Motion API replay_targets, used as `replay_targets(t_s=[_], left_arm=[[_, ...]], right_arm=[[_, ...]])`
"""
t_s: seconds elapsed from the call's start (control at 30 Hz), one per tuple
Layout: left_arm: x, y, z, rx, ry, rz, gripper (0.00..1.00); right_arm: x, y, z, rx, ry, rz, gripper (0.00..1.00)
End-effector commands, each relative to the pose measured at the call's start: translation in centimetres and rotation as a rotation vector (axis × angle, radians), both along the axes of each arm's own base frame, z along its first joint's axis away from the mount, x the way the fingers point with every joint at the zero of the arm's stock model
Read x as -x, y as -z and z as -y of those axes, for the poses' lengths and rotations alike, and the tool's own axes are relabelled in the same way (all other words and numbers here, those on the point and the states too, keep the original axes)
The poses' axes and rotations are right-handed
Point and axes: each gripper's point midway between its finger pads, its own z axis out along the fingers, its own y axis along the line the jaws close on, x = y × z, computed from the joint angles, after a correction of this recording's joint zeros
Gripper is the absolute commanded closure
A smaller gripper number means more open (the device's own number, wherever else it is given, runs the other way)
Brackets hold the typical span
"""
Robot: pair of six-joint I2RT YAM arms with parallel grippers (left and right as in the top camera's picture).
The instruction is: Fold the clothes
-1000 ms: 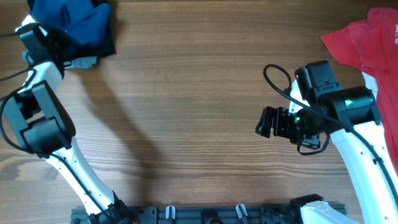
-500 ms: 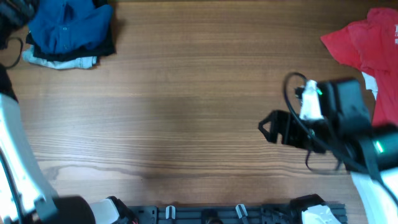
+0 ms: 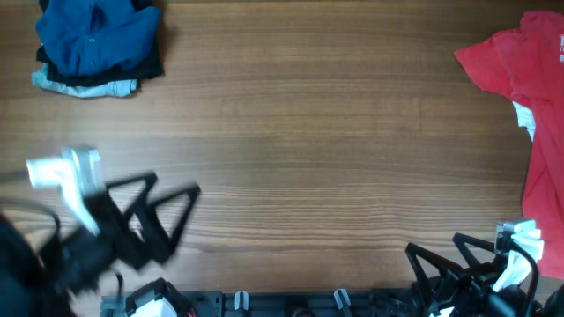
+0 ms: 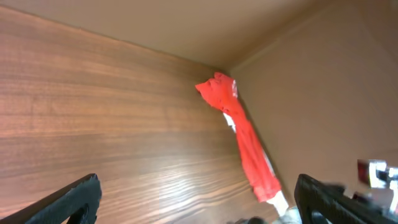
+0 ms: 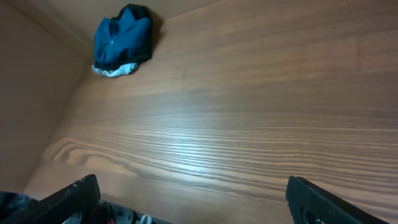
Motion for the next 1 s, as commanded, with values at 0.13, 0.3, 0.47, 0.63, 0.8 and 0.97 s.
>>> replay_targets(t_s=[0.13,0.3,0.47,0.63,0.8,0.97], left_arm=[[9.4,2.5,3.4,-0.204,-0.092,0.155,0.00],[12.8,3.5,3.8,-0.251,-0.093,0.224,0.00],[12.8,3.5,3.8,-0.250,-0.093,0.224,0.00],[12.8,3.5,3.8,-0.250,-0.093,0.224,0.00],[12.8,3.5,3.8,-0.250,-0.093,0.224,0.00],[12.8,3.5,3.8,-0.250,-0.093,0.224,0.00]], right_arm=[[1.9,2.1,2.1,0.005,0.123,-0.073,0.10],[1.9,2.1,4.0,0.047,0.222,-0.035,0.01],[1.2,1.2,4.3,0.045,0.245,0.012,0.00],[1.3,1.2,4.3,0.045,0.244,0.010,0.00],[1.3,1.2,4.3,0.045,0.244,0.010,0.00],[1.3,1.4,4.4,0.056,0.241,0.007,0.00]])
